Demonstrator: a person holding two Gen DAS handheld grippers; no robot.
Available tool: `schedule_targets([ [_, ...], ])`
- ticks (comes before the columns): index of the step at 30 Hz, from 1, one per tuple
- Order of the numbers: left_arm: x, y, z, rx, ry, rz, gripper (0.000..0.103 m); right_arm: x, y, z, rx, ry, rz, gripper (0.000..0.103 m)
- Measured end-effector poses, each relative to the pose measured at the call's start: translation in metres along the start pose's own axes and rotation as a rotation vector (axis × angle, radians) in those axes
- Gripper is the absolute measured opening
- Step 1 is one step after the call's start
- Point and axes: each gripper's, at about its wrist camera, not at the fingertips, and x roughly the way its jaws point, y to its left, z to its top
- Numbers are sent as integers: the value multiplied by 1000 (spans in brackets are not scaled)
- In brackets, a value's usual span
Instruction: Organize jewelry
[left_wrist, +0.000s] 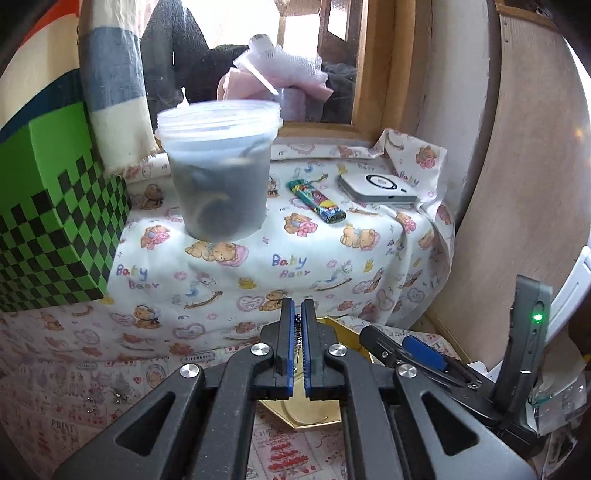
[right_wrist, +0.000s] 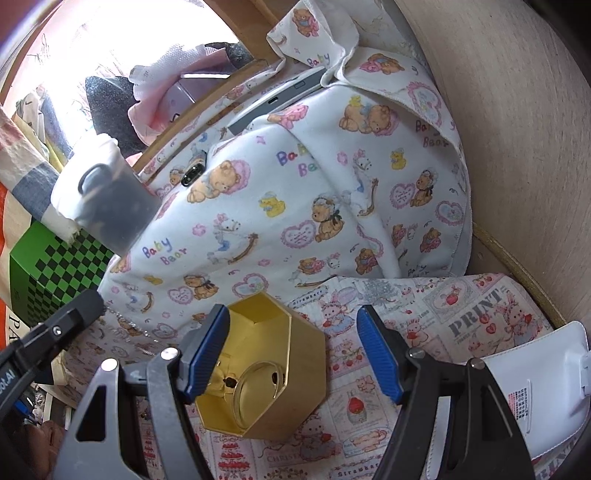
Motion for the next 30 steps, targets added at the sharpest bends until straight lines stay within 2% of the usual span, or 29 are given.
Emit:
schedule_targets([
  [9,39,4,-14,-15,85,16,3,0,2,-1,-17,-5,-9,69],
  [13,54,11,-24,-35,146,-10,4,1,5,-2,-36,-9,-18,69],
  [14,54,12,-26,-34,147,-5,8,1,6,-2,-40,-12,-21,69],
  [17,47,16,-28,-24,125,30,31,0,11,-4,-68,-34,-51,70],
  [21,25,29,-32,-36,110,41,37,-2,20,-6,-108,-50,-51,71],
  [30,-22,67,-46,-52,16,137,48,-3,49,-23,-236,-94,-72,74],
])
